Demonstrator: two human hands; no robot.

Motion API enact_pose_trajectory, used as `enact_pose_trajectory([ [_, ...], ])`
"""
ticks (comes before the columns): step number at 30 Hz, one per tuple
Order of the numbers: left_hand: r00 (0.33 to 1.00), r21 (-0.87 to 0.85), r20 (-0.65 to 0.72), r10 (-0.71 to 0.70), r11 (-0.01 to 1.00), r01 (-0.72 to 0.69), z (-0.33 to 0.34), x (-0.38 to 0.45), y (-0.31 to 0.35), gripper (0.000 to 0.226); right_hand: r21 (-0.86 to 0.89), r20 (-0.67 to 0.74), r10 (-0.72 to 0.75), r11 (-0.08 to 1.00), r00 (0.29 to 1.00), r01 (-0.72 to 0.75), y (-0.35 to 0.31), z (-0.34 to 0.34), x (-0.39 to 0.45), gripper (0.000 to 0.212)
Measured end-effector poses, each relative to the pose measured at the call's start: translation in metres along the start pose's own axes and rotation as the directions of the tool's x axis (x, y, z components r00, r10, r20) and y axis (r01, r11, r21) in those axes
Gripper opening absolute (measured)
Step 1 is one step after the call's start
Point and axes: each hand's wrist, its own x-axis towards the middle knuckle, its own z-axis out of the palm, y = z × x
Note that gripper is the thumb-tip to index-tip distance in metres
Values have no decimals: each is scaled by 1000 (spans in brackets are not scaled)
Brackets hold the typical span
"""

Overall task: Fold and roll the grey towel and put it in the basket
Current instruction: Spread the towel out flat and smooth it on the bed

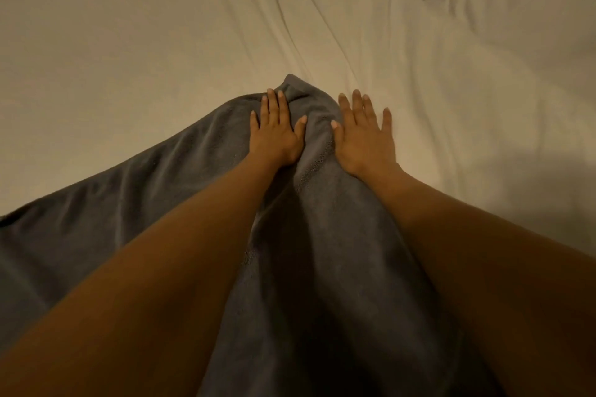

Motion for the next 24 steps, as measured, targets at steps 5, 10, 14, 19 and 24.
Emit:
enact_pose_trajectory([
  [5, 995, 44, 100, -12, 999, 8, -9, -51, -11, 68, -110, 130, 69, 992, 989, -55, -24, -21, -62, 58],
  [10, 989, -24, 141, -37, 999, 41, -17, -148, -24, 64, -50, 308, 8, 999, 951, 7, -53, -34, -152, 55],
  [14, 975, -1, 196, -104, 994, 107, -22, -227, -44, 64, -30, 405, -8, 999, 914, 22, -65, -45, -207, 57],
  [19, 949, 63, 276, -156, 988, 144, -33, -308, -78, 64, -10, 417, -42, 999, 908, 51, -80, -41, -266, 60],
  [24, 888, 71, 353, -295, 955, 289, -41, -387, -130, 65, -19, 498, -73, 995, 864, 95, -109, -38, -314, 60],
])
